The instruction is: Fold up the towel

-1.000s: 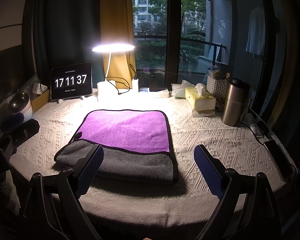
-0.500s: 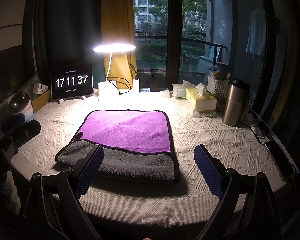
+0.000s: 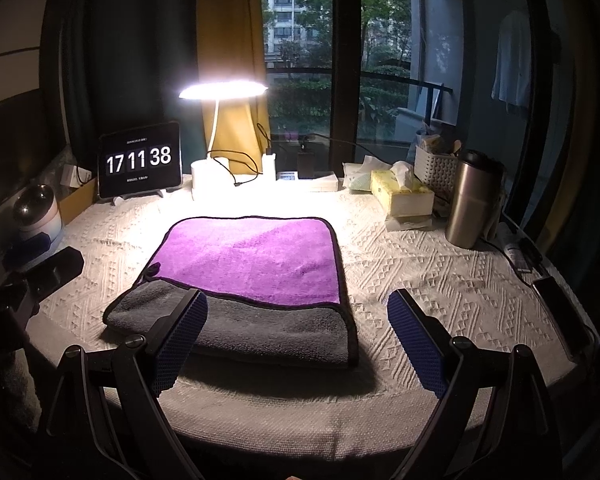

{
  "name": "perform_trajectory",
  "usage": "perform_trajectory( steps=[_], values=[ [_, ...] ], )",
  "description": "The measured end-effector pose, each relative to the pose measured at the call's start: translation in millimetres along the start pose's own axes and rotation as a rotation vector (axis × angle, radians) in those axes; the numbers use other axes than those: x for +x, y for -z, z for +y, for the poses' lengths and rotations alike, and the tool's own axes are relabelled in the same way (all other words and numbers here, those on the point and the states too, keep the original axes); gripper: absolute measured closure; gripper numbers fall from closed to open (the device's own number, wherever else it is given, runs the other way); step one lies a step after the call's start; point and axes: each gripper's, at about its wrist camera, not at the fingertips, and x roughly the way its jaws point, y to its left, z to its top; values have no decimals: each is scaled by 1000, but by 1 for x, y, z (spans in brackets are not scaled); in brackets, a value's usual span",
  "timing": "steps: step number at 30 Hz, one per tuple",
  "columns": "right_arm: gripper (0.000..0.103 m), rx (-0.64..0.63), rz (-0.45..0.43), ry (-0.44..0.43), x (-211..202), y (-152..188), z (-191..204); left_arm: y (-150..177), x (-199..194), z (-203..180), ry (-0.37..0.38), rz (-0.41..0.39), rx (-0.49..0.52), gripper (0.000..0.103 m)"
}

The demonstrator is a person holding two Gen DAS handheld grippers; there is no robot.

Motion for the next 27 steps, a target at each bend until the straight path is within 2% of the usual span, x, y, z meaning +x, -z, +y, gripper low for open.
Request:
perform_trajectory(
  steps=[8,16,18,20,27],
  values=[
    [14,15,33,2,19,2,-12,3,26,8,-12,45,-11,1],
    [28,14,94,-23,46,5,-21,7,57,18,-23,149,-39,2],
    [31,17,111,-31,53,5,-23,9,64,21,-32,187,-36,3],
    [34,21,129,-37,61,6,-27,10,73,23,-31,211,-38,11],
    [46,38,185,-48,87,9,-40,16,101,32,-55,294,-40,18]
  ],
)
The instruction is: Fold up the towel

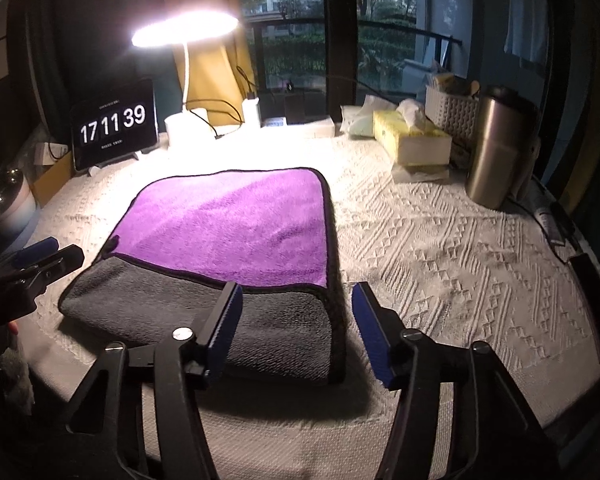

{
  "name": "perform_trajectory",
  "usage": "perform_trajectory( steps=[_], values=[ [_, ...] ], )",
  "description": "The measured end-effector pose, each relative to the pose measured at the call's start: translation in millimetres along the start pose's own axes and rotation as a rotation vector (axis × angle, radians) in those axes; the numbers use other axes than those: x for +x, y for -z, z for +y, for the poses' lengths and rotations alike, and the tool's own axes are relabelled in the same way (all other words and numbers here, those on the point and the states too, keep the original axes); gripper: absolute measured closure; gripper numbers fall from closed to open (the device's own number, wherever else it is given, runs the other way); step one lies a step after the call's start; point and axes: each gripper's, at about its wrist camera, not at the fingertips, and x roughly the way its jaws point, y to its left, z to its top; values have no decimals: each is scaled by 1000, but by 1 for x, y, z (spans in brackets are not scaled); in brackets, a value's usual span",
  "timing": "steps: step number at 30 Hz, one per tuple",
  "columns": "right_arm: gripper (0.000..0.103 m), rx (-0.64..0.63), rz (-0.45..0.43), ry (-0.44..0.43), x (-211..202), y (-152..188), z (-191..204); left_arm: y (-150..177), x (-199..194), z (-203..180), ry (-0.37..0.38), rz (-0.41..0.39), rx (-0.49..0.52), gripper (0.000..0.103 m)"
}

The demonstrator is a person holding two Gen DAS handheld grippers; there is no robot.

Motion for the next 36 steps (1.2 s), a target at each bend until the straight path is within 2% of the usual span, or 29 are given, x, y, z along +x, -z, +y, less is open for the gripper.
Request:
perform_trajectory(
  steps=[8,10,21,24,26,28,33,35,36],
  values=[
    [57,18,74,-32,31,2,-16,2,31,8,-14,84,-25,40],
    [61,20,91,-38,37,3,-18,2,36,9,-20,104,-19,43],
    [63,37,141,-64,57,8,-25,9,54,12,-42,173,-10,50],
    [72,25,147,-68,60,9,-22,9,53,13,-54,173,-3,58],
    [74,23,150,-65,60,10,-21,10,53,13,-53,172,-4,67],
    [87,19,143,-54,59,10,-20,10,52,13,-51,172,-4,72],
    [94,-11,121,-28,52,8,-18,11,46,9,-38,157,11,78],
    [96,-17,102,-30,47,7,-16,12,46,9,-41,158,11,91],
    [96,-18,101,-29,45,6,-15,14,46,11,-38,164,5,92]
  ],
)
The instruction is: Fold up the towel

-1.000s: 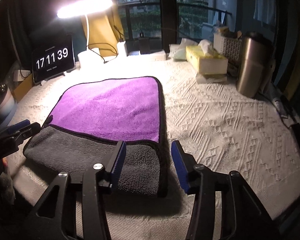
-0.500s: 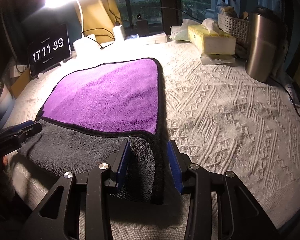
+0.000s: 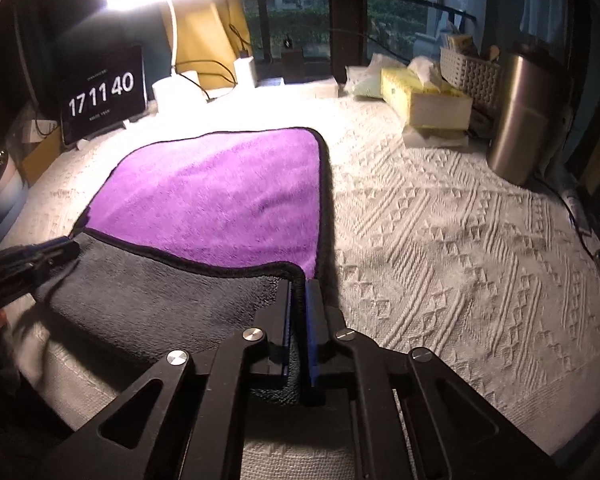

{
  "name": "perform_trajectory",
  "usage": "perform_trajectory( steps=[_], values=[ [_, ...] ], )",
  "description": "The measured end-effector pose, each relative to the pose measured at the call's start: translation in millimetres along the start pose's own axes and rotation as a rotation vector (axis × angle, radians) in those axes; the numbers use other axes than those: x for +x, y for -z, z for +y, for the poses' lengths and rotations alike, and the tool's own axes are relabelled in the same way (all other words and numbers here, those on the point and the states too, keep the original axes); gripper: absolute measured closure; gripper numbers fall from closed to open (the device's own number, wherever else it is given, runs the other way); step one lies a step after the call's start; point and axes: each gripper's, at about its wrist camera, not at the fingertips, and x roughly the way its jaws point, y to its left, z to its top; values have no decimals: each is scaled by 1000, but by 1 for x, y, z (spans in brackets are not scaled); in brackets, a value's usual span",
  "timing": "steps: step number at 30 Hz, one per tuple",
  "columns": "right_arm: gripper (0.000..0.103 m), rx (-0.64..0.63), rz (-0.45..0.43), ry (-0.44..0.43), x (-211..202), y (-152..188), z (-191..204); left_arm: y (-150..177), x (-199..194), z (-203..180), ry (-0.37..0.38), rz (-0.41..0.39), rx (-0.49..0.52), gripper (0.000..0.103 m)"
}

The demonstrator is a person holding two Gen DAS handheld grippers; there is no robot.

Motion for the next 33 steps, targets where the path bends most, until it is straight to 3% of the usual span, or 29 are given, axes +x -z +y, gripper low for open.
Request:
perform_trajectory(
  steps=[9,13,20,28,30,32,33],
  values=[
    [97,-6,-25,-7,-10,0,4,-2,-9,7,-53,-23,-4,91],
    [97,-9,-36,-11,-13,-1,5,-2,0,11,-95,6,5,84],
    [97,-21,-49,-29,-17,-2,8,-2,5,5,-131,30,50,81],
    [97,-22,-52,-39,-17,-2,10,-5,0,12,-72,42,-8,73],
    [97,-20,-51,-39,-17,-2,10,-6,-2,16,-33,39,-33,67],
    [97,-20,-52,-40,-17,-1,10,-7,-2,19,3,39,-46,51],
    [97,-20,-52,-40,-16,-1,10,-6,1,18,10,50,-39,51]
  ],
)
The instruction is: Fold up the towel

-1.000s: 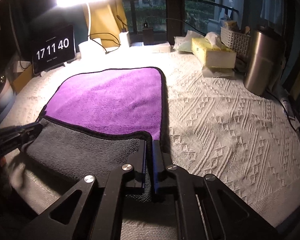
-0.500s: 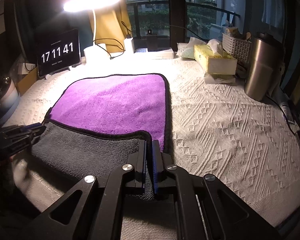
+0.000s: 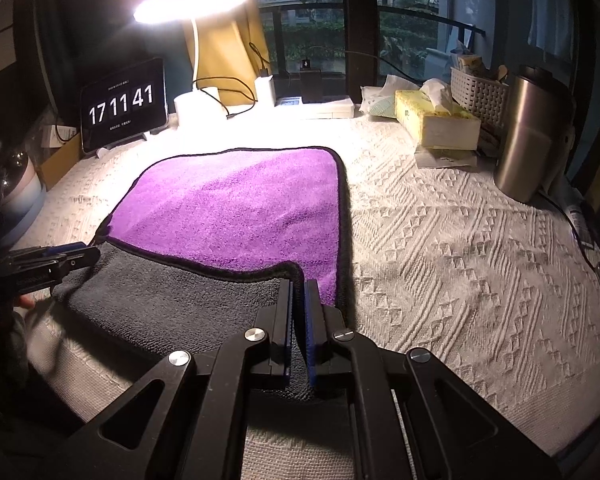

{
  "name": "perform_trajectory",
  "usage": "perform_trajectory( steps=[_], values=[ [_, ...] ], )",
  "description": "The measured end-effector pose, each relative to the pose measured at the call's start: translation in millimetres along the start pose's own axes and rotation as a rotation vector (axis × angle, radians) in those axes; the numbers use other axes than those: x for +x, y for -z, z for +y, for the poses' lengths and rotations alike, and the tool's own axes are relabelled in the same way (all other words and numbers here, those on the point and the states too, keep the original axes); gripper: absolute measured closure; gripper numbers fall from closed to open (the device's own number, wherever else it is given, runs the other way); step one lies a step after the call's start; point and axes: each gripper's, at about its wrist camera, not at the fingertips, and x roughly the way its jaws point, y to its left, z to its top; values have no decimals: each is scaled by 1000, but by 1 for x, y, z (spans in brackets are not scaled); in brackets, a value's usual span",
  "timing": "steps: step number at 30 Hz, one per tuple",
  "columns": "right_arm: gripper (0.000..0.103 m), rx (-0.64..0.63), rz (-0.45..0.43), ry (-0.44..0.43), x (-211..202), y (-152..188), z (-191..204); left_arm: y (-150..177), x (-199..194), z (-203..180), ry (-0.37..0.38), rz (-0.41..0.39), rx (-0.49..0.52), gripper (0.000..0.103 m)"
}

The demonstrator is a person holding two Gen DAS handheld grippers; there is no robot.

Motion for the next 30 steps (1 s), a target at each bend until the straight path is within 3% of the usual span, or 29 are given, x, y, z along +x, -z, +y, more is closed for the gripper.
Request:
perform_trajectory(
  steps=[7,8,11,14,30],
  values=[
    [97,2,-2,0,0,0,0,8,5,-17,-90,-13,127,53],
    [97,2,-4,0,0,-1,0,9,5,-17,-84,-20,137,64],
    [97,4,-11,-3,-2,-1,0,10,3,-20,-67,-28,164,81],
    [97,-2,-17,-3,-3,-3,3,9,0,-22,-52,-30,158,89],
    [97,-34,-71,21,-9,-29,2,-17,-36,-17,-9,-156,81,90]
  ],
)
